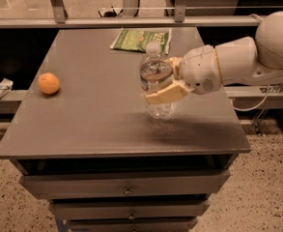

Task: Move water bottle near green jalapeno chip bag

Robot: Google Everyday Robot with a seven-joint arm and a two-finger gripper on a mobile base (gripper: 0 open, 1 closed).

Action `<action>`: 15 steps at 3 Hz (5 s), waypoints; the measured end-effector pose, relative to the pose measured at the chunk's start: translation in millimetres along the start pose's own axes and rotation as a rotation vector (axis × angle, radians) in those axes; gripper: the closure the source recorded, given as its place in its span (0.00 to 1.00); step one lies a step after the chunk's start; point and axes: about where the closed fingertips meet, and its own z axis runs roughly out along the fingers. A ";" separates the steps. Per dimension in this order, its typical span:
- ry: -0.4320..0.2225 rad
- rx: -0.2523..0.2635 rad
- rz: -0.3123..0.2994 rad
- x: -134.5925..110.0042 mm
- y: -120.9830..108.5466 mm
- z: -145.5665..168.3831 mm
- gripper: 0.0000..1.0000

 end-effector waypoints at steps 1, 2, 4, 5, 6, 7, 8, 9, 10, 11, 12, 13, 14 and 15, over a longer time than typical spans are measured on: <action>-0.031 0.055 -0.066 -8.3 -24.6 -9.1 1.00; -0.046 0.095 -0.141 -14.8 -66.9 -18.5 1.00; -0.096 0.190 -0.202 -17.8 -180.7 -33.0 1.00; -0.104 0.300 -0.215 -17.2 -234.8 -60.0 1.00; -0.083 0.372 -0.171 -0.6 -265.5 -77.7 1.00; -0.066 0.392 -0.076 21.9 -277.4 -81.3 1.00; -0.078 0.386 0.011 42.3 -285.4 -75.2 1.00; -0.132 0.363 0.094 57.6 -293.1 -60.7 0.97; -0.145 0.351 0.141 64.3 -296.8 -53.5 0.74; -0.133 0.350 0.177 70.3 -297.6 -52.7 0.51; -0.121 0.358 0.211 79.7 -297.0 -56.1 0.20; -0.117 0.361 0.229 86.0 -295.9 -57.5 0.00; -0.117 0.366 0.243 92.4 -294.8 -57.9 0.00; -0.116 0.374 0.245 95.8 -291.5 -63.8 0.00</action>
Offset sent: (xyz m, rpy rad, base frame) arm 0.1450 -0.0429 0.1098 0.0528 -0.3964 -0.0483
